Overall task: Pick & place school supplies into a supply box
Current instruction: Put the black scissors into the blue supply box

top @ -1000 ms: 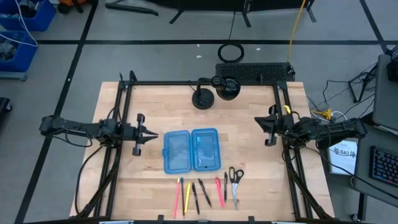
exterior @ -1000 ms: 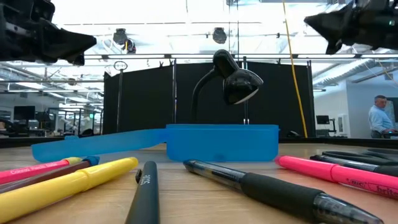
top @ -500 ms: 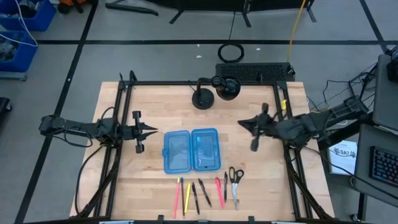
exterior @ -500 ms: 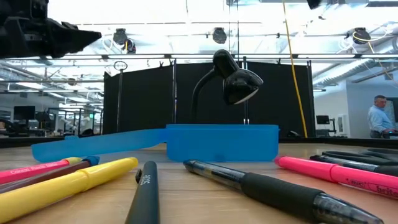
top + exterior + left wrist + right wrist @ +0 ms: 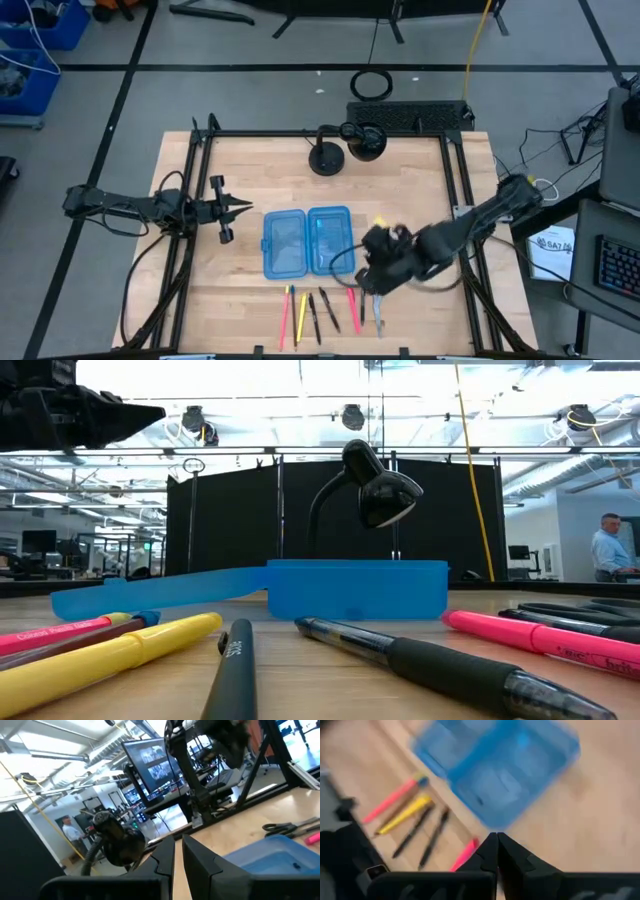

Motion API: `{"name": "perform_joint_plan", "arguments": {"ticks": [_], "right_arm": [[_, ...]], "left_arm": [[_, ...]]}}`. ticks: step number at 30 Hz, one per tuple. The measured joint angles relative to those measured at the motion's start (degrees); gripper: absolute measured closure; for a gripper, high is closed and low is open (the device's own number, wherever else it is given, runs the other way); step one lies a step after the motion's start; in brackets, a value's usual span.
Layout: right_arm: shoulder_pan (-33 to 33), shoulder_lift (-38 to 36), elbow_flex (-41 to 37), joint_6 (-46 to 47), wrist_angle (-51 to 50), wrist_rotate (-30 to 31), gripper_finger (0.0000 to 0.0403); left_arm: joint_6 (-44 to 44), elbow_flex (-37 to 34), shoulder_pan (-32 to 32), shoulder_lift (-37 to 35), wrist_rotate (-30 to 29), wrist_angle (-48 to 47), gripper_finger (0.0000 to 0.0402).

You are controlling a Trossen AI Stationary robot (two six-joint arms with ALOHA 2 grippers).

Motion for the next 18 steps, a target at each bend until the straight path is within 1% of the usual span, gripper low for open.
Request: {"name": "perform_joint_plan", "arguments": {"ticks": [3,6,9,12,18], "right_arm": [[0.74,4.49,-1.16,13.11,-4.34,-3.52,0.0403],[1.33,7.83,-3.49,21.56,-5.83,-7.85,0.0403],[1.59,9.68,-5.85,25.07,-3.67,-12.57,0.0399],[1.65,10.36,-8.99,27.05,-1.3,-12.56,0.0382],[0.83,10.34,-14.03,29.46,8.94,-12.54,0.0312]], "left_arm": [[-0.13,0.0,0.0,0.02,0.02,-1.1,0.036],[-0.23,0.0,0.0,0.0,0.04,-1.04,0.036],[-0.58,0.0,0.0,0.0,0.13,-0.27,0.036],[-0.44,0.0,0.0,0.0,0.1,-0.62,0.036],[-0.44,0.0,0.0,0.0,0.09,-0.58,0.036]]}}
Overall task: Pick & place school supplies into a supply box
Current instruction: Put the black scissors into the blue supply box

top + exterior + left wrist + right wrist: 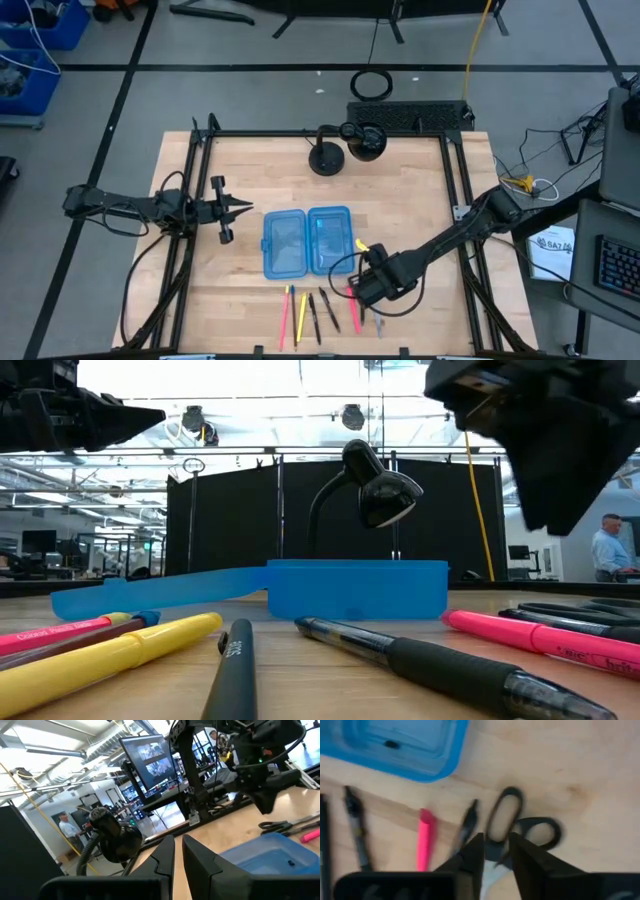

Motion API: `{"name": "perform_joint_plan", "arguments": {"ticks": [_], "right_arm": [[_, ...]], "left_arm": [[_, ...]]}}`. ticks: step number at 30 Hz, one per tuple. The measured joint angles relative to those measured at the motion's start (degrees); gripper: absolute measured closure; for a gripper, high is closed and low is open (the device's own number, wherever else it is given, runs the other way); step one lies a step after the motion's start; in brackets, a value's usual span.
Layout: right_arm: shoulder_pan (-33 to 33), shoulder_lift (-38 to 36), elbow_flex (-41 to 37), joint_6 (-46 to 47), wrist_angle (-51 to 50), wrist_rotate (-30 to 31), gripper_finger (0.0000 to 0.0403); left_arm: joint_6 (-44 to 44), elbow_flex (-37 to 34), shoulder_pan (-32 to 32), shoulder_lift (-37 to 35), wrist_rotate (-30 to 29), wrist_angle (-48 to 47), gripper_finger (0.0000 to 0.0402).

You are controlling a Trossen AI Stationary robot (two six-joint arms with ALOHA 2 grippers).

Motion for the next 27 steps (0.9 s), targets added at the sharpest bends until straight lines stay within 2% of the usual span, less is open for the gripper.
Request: {"name": "perform_joint_plan", "arguments": {"ticks": [5,10,21,27], "right_arm": [[-1.22,0.0,-3.99,4.99,4.62,-2.43,0.0258],[-1.39,0.0,-5.93,6.96,4.55,-4.35,0.0234],[-1.42,-0.03,-6.32,7.16,3.0,-4.1,0.0235],[-1.4,-0.02,-10.04,9.0,6.73,-4.25,0.0236]], "left_arm": [[-0.03,0.0,0.0,0.0,-0.01,-0.03,0.036],[-0.37,0.0,0.0,0.0,0.0,-0.03,0.036],[-1.57,0.0,0.0,0.0,-0.01,-0.1,0.036],[-1.91,0.0,0.0,0.0,-0.01,-0.12,0.036]]}}
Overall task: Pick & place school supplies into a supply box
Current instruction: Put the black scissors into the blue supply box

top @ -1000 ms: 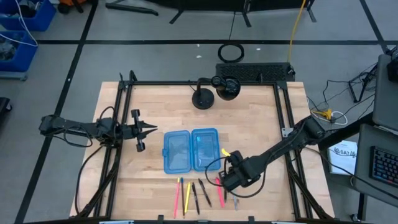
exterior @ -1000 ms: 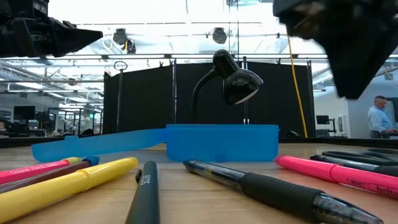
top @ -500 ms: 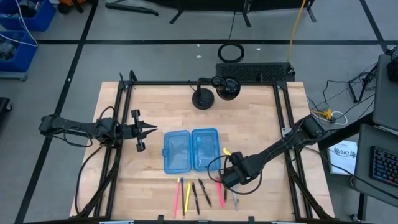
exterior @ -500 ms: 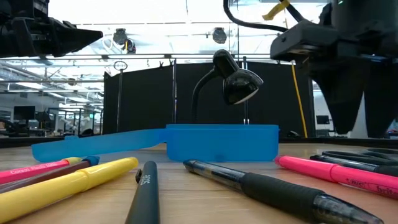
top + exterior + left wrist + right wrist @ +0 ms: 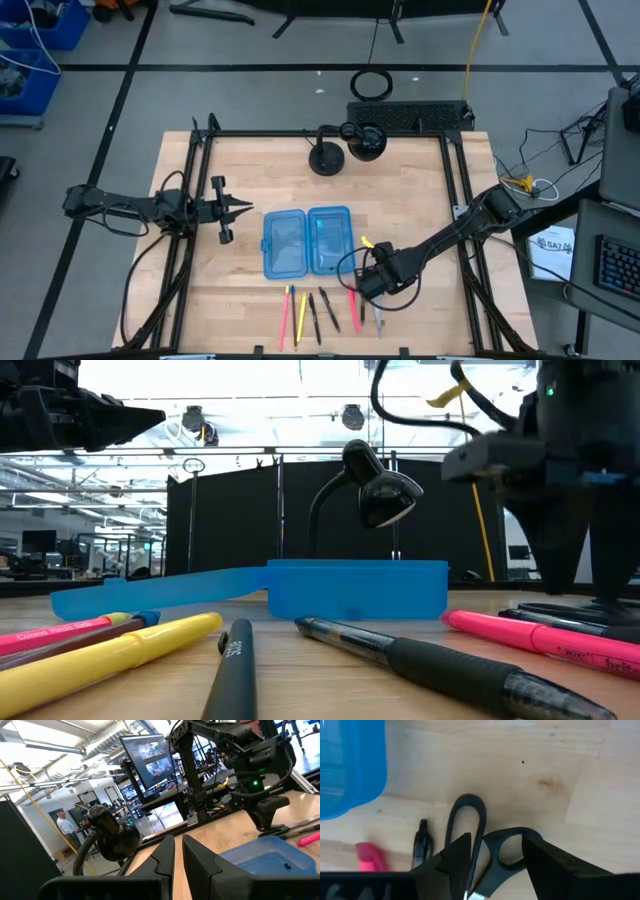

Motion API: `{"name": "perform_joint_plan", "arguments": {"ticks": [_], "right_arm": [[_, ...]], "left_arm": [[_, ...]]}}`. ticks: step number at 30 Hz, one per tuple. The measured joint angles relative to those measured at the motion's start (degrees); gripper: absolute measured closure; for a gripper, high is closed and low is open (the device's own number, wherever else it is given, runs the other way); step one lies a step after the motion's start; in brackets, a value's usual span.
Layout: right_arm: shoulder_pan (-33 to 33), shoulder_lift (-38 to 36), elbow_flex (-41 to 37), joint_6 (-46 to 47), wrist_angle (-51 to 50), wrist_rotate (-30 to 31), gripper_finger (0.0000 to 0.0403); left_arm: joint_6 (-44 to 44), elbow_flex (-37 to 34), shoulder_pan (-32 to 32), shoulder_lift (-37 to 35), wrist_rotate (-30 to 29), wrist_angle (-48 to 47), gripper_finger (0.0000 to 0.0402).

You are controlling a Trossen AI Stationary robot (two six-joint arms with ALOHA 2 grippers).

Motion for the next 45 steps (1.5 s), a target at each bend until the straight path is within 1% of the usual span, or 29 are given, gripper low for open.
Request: {"name": "perform_joint_plan", "arguments": {"ticks": [5,9,21,23,26,29,35,39,42,45], "right_arm": [[-0.16,-0.27,-4.84,0.06,8.19,-0.08,0.0236],[-0.26,-0.56,-7.8,0.04,11.86,-0.17,0.0236],[-1.08,0.36,-8.61,-3.04,10.41,-0.88,0.0236],[-1.31,1.71,-8.65,-3.64,9.1,-2.63,0.0236],[-1.68,4.91,-8.45,-5.11,7.35,-7.56,0.0236],[-1.77,6.34,-8.15,-5.9,7.02,-9.25,0.0236],[-1.64,6.16,-7.65,-5.41,5.3,-7.37,0.0236],[-2.23,6.16,-7.62,-6.26,5.21,-7.68,0.0237],[-2.23,6.16,-7.62,-6.28,5.13,-6.97,0.0251],[-2.42,6.16,-7.62,-7.72,4.67,-6.97,0.0288]], "left_arm": [[0.0,0.0,0.0,0.0,0.0,-0.02,0.036],[-0.02,0.0,-0.02,0.0,0.0,0.02,0.036],[-0.11,0.0,0.0,0.0,0.07,0.11,0.036],[-0.15,0.0,0.0,0.0,0.1,0.11,0.036],[-0.18,0.0,0.0,0.0,0.26,0.13,0.036],[-0.23,0.0,0.0,0.0,0.27,0.18,0.036],[-0.5,0.0,0.0,0.0,0.53,0.17,0.036],[-0.92,0.0,0.0,0.0,0.55,0.17,0.036],[-1.17,0.0,0.0,0.0,0.55,0.14,0.036],[-1.72,0.0,-0.02,0.0,0.55,0.13,0.036]]}}
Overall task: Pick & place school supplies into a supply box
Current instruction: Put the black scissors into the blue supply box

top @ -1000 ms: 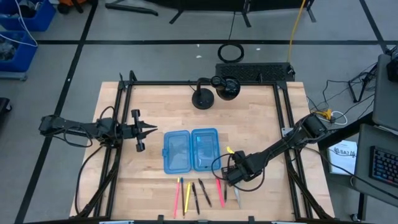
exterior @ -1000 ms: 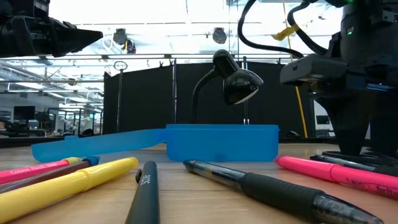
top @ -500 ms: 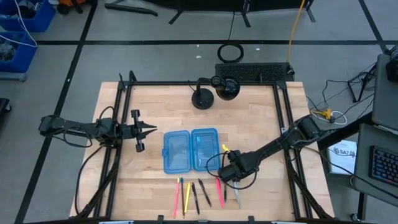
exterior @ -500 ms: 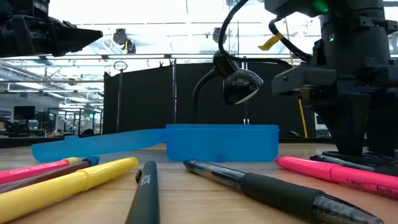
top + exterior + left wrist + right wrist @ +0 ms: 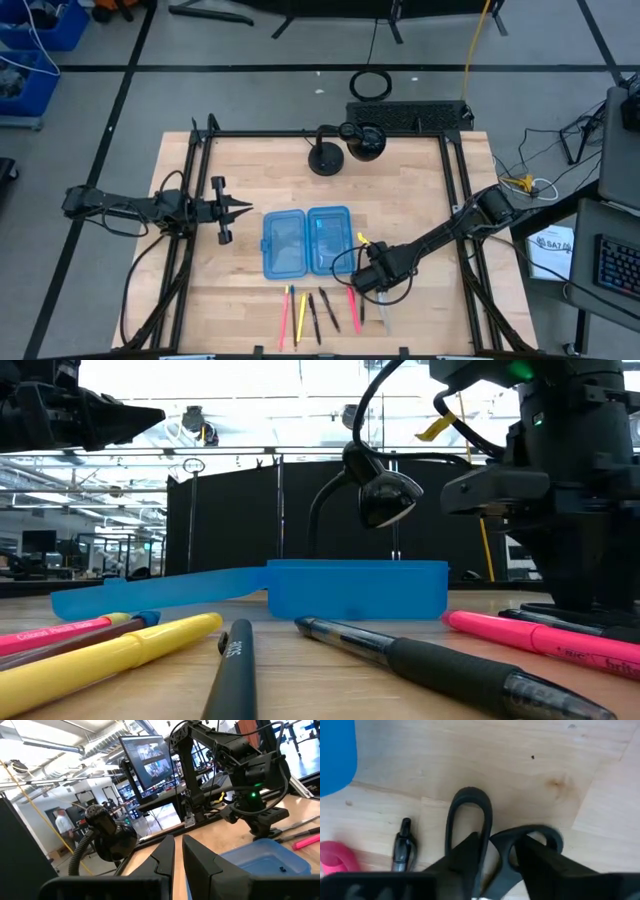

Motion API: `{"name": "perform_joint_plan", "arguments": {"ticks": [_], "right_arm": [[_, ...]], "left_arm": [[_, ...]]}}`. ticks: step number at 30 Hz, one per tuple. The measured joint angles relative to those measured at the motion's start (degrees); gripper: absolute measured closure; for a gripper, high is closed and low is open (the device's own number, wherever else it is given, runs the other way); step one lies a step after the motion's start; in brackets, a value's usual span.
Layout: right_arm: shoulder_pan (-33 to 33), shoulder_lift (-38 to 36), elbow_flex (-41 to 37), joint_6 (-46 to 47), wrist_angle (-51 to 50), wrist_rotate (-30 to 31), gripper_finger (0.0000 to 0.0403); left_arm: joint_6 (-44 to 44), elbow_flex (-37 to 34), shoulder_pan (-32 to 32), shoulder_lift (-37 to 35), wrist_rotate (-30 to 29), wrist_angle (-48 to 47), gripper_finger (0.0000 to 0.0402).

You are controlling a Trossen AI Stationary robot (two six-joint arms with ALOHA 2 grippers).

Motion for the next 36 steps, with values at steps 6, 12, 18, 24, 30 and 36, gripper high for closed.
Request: {"name": "perform_joint_plan", "arguments": {"ticks": [6,12,18,24,30,36], "right_arm": [[-0.11,-0.32,-0.01,-1.59,-0.26,0.15,0.0331],[-0.11,-3.34,-0.55,-2.5,0.41,0.92,0.0331],[-0.11,-9.29,-0.61,-2.95,1.47,3.55,0.0332],[-0.16,-13.49,-0.67,-3.03,0.62,6.53,0.0332],[-0.17,-16.56,-0.65,-4.04,0.95,6.67,0.0332],[-1.83,-22.38,0.78,-7.07,5.05,13.47,0.0332]], "left_arm": [[-1.55,0.0,0.02,0.0,0.02,0.02,0.036],[-1.73,0.0,0.02,0.0,0.03,0.02,0.036],[-1.97,0.0,0.01,0.0,0.04,0.0,0.036],[-1.97,0.0,0.02,0.0,0.04,0.04,0.036],[-1.99,0.0,0.01,0.0,0.04,0.04,0.036],[-1.99,0.0,0.02,0.0,0.04,0.11,0.036]]}}
